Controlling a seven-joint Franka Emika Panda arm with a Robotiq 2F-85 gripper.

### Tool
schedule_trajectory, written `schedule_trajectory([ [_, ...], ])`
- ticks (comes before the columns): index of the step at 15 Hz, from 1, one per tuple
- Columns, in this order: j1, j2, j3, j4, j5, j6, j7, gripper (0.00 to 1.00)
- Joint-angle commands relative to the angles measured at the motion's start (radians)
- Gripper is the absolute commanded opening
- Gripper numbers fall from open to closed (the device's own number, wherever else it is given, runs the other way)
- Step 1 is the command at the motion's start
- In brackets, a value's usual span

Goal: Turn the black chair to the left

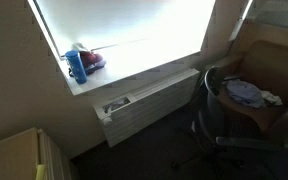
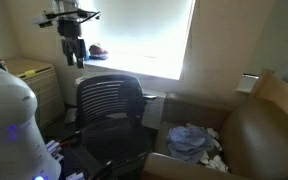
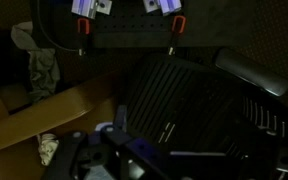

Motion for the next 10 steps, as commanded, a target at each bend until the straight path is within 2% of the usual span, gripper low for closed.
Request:
schedule_trajectory([
  [1, 0.0, 0.0, 0.0, 0.001, -0.001, -0.001, 0.0, 1.0],
  [3, -0.008, 0.021, -0.045, 0.005, -0.036, -0.016, -0.08, 1.0],
  [4, -0.041, 0.069, -0.071, 0.01, -0.049, 0.007, -0.086, 1.0],
  [5, -0.036, 0.137, -0.121, 0.017, -0.021, 0.031, -0.15, 1.0],
  [7, -0.049, 0.26, -0.129, 0.019, 0.042, 0.112, -0.117, 1.0],
  [8, -0.032, 0.311, -0.115, 0.023, 0.088, 0.165, -0.08, 1.0],
  [9, 0.004, 0.372, -0.127, 0.038, 0.154, 0.186, -0.117, 1.0],
  [10, 0.026, 0.433, -0.103, 0.054, 0.216, 0.27, -0.099, 1.0],
])
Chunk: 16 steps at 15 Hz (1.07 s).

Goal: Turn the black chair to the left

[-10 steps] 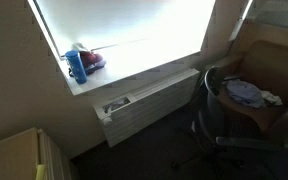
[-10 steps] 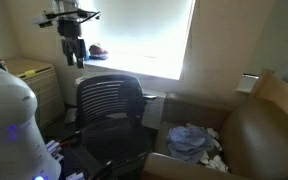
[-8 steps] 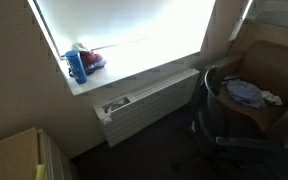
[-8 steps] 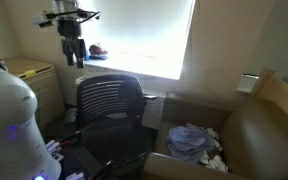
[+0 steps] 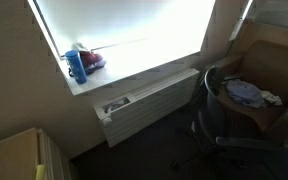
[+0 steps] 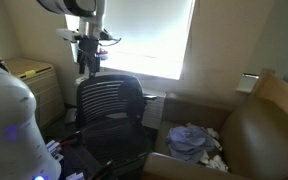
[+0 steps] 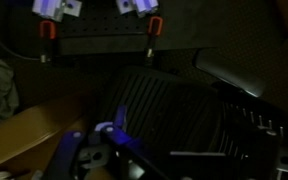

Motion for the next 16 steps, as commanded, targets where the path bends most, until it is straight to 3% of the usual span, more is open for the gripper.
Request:
schedule_trajectory([
  [1, 0.071, 0.241, 0.041, 0.067, 0.189, 0.201, 0.011, 1.0],
  [5, 0.16, 0.423, 0.141, 0.168, 0.348, 0.607, 0.09, 1.0],
  [6, 0.162, 0.489, 0.168, 0.225, 0.293, 0.638, 0.145, 1.0],
  [7, 0.162, 0.371, 0.127, 0.127, 0.308, 0.575, 0.088, 1.0],
  [9, 0.178, 0.446, 0.16, 0.192, 0.303, 0.624, 0.139, 1.0],
  [12, 0.163, 0.462, 0.152, 0.206, 0.269, 0.591, 0.19, 1.0],
  [16, 0.176, 0.616, 0.155, 0.374, 0.274, 0.669, 0.179, 1.0],
])
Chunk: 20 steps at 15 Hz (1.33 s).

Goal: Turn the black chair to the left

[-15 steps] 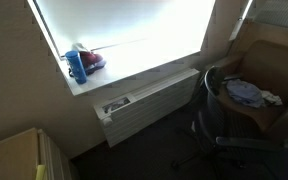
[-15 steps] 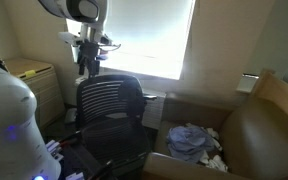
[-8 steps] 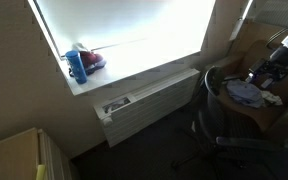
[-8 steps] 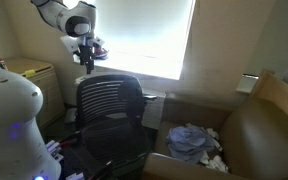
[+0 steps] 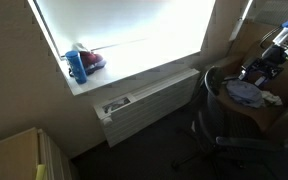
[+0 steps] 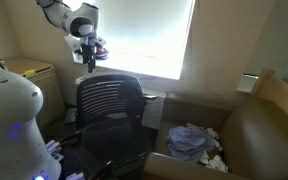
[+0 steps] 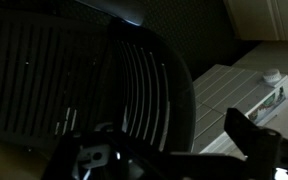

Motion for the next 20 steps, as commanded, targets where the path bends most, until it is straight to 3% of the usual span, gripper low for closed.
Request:
schedule_trajectory([
  [1, 0.011, 0.15, 0.01, 0.17, -0.068, 0.064, 0.002, 1.0],
  [4, 0.02, 0.263, -0.007, 0.303, -0.256, 0.023, 0.008, 1.0],
  [7, 0.06, 0.37, -0.068, 0.417, -0.528, -0.14, 0.15, 1.0],
  [8, 0.042, 0.288, -0.046, 0.325, -0.428, -0.06, 0.098, 1.0],
  [12, 0.048, 0.305, -0.057, 0.344, -0.439, -0.077, 0.109, 1.0],
  [16, 0.093, 0.415, -0.09, 0.363, -0.502, 0.082, 0.25, 1.0],
  [20, 0.183, 0.517, -0.111, 0.395, -0.547, 0.231, 0.297, 1.0],
])
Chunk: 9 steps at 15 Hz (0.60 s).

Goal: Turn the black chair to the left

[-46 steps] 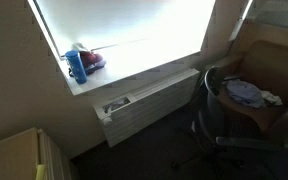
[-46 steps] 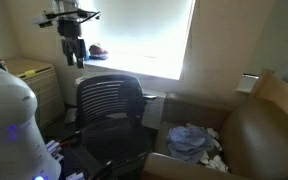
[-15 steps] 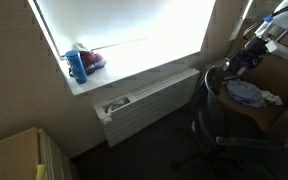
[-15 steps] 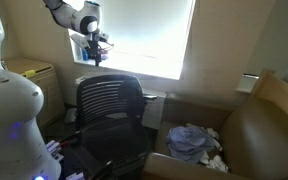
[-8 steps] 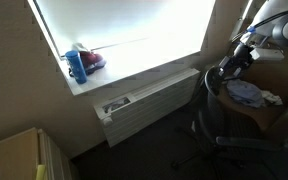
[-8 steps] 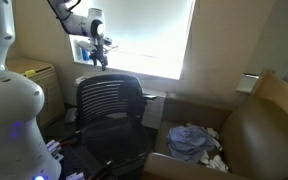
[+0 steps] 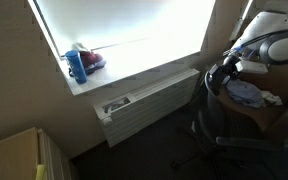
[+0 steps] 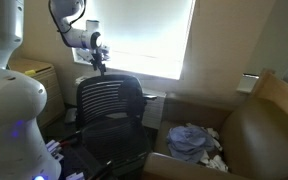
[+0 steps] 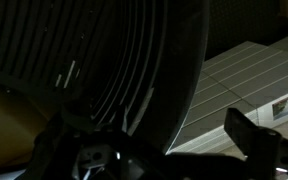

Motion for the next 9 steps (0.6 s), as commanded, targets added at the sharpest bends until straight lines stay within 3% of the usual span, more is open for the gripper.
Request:
schedule_trajectory([
  [1, 0.11, 0.091, -0.065, 0.063, -0.073, 0.085, 0.08, 1.0],
  [2, 0.072, 0.05, -0.037, 0.017, -0.013, 0.067, 0.024, 1.0],
  [4, 0.113, 0.081, -0.058, 0.043, -0.036, 0.082, 0.057, 1.0],
  [9, 0.116, 0.106, -0.089, 0.064, -0.034, 0.017, 0.087, 1.0],
])
